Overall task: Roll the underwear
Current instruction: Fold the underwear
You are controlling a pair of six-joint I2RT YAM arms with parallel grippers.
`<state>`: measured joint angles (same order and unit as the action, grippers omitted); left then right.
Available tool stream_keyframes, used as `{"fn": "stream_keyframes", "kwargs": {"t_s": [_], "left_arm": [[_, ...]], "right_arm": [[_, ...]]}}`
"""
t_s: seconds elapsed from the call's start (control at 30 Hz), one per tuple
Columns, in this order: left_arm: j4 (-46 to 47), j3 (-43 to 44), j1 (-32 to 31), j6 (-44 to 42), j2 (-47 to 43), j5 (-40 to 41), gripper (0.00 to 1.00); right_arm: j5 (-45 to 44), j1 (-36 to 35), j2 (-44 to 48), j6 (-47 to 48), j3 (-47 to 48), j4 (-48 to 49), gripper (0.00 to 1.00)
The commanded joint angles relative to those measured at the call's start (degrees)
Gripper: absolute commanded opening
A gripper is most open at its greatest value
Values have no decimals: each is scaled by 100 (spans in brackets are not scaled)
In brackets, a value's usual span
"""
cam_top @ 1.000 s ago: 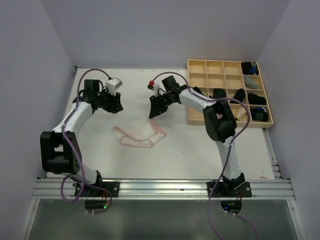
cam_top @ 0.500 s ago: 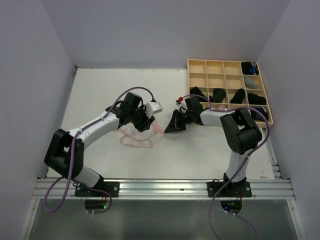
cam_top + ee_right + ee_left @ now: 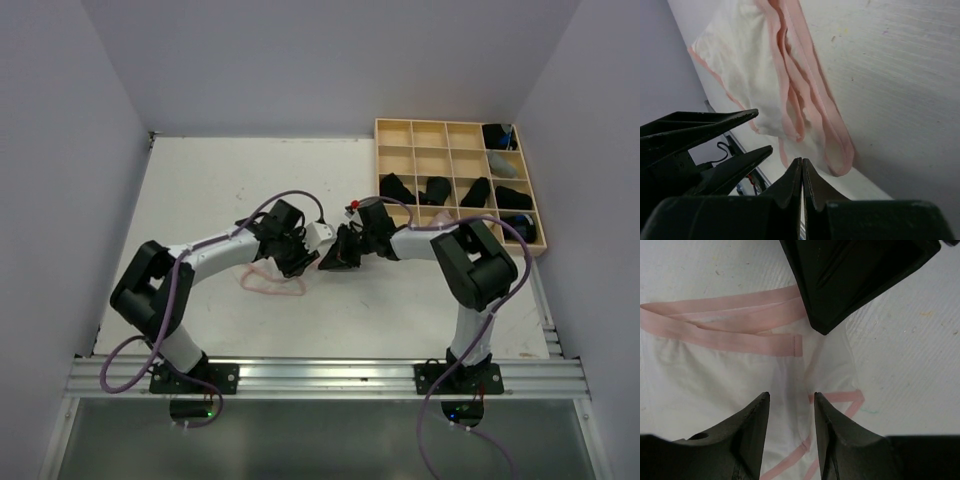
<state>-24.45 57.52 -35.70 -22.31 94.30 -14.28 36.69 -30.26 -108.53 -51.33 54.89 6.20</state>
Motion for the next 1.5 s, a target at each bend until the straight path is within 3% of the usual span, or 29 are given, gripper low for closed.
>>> {"fn": "stream_keyframes", "kwargs": {"t_s": [0.0, 0.17, 0.27, 0.47, 0.53, 1.07, 1.47], "left_arm": [[142, 234, 2, -99, 211, 4, 45], [212, 278, 2, -64, 387, 22, 40], [256, 321, 2, 15, 361, 66, 24], [90, 506, 2, 51, 229, 57, 9], [63, 524, 2, 51, 220, 31, 0], [97, 761, 2, 481, 106, -1032, 0], [247, 691, -16, 877, 756, -1428, 0]], "right_arm": [[-337, 20, -177, 105, 83, -249, 6], [-259, 20, -528, 123, 250, -286, 4], [-241, 20, -660, 176, 311, -356, 3], [-285, 20, -678, 229, 303, -417, 2], [-294, 20, -678, 255, 320, -444, 2], [-338, 81, -459, 290, 171, -444, 1], [-408, 117, -300, 299, 74, -382, 2]]}}
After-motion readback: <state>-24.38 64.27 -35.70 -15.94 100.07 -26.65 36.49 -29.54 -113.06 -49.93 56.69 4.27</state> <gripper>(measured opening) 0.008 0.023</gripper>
